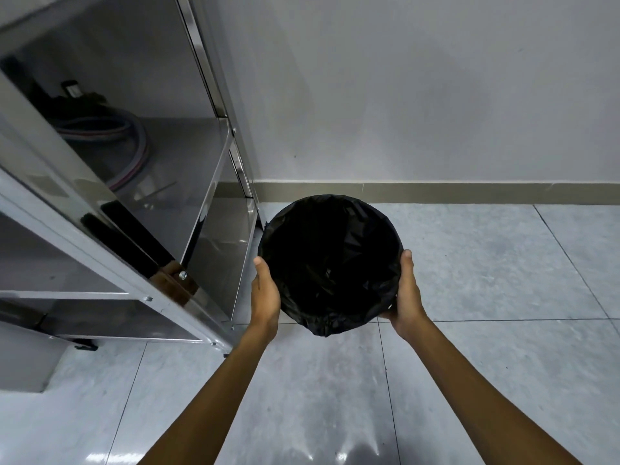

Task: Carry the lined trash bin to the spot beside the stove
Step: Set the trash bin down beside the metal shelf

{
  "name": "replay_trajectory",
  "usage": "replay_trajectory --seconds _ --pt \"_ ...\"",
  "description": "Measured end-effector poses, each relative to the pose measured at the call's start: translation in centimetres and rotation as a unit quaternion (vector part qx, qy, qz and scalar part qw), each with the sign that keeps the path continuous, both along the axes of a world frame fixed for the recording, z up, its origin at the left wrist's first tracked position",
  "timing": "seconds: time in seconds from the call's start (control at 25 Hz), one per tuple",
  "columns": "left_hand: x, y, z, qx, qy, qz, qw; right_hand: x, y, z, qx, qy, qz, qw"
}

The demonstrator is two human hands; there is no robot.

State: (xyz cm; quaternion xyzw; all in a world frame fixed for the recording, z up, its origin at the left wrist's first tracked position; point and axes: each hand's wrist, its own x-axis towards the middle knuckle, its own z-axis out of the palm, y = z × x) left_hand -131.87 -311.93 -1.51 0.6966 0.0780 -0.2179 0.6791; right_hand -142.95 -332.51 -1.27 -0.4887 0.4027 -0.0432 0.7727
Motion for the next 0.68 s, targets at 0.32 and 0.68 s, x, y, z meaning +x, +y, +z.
replay_trajectory --seconds 0.32,0.68 --pt "5.0 -2.0 -0.6 -0.001 -0.025 0.013 1.000 4.3 -2.5 0.6 -0.093 0.027 0.015 0.995" --pt "8.2 -3.4 -1.1 0.014 -0.054 0.001 0.998 7.6 -4.5 0.4 -0.140 0.039 0.026 0.989"
